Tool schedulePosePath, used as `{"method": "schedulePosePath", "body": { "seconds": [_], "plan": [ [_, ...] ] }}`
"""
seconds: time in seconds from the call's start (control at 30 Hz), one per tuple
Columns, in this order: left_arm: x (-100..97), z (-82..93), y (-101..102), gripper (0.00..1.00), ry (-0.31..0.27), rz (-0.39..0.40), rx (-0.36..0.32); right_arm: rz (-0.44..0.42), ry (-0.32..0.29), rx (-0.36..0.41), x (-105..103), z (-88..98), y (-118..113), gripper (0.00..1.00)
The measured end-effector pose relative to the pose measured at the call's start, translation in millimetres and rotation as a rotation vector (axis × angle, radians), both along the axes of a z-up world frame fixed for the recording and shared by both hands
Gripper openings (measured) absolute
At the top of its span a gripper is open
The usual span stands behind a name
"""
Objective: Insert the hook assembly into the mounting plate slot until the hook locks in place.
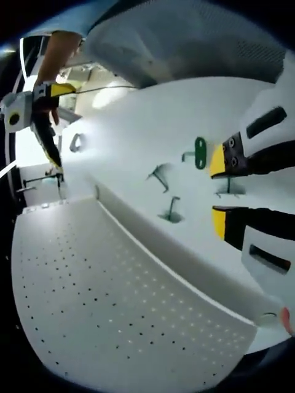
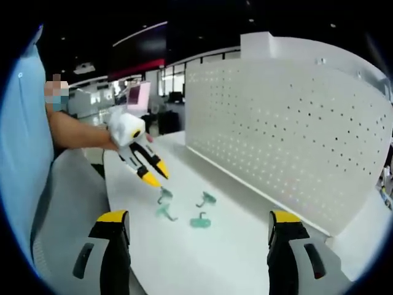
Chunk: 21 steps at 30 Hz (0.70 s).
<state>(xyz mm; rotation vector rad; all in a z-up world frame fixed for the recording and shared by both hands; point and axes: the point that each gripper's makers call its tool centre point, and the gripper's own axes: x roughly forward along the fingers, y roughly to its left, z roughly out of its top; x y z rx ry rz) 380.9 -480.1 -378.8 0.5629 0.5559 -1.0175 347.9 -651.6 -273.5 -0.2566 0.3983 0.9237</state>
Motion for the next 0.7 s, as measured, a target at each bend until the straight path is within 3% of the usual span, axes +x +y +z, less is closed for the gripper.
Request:
{"method": "schedulePosePath", "body": {
  "seconds": [0.7],
  "plan": [
    [8.1,-26.8,-2.9,0.09,0.03,-0.01,0.067,-0.015,0.012,0.008,1.7,-6.2,-1.5,0.95]
  ]
}}
